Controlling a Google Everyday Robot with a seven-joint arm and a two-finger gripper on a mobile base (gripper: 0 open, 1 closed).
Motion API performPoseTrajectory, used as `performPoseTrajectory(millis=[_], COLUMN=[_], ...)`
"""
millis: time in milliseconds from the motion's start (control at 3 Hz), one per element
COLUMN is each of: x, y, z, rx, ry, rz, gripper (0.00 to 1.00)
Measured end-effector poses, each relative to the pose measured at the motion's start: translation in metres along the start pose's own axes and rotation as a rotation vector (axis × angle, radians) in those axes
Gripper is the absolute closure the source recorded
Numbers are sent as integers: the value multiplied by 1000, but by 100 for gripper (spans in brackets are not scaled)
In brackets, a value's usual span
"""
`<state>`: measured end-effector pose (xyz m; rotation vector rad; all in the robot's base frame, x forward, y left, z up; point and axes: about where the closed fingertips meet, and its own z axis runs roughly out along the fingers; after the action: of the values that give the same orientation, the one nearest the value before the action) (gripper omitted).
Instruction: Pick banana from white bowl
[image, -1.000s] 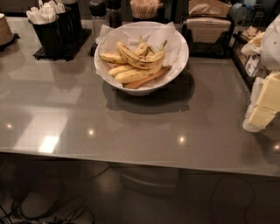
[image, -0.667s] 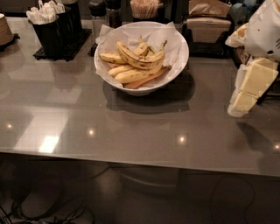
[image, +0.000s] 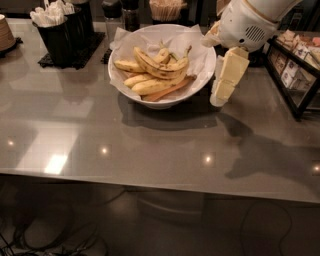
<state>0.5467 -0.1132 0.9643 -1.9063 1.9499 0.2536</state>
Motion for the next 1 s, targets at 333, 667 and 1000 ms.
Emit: performPoseTrajectory(millis=[333, 667, 1000], x=[-4, -5, -15], y=[-6, -17, -45], z=[4, 9, 25], rx=[8, 21, -7], ry=[-9, -33, -49], rz=[-3, 1, -32], gripper=[0, 0, 0])
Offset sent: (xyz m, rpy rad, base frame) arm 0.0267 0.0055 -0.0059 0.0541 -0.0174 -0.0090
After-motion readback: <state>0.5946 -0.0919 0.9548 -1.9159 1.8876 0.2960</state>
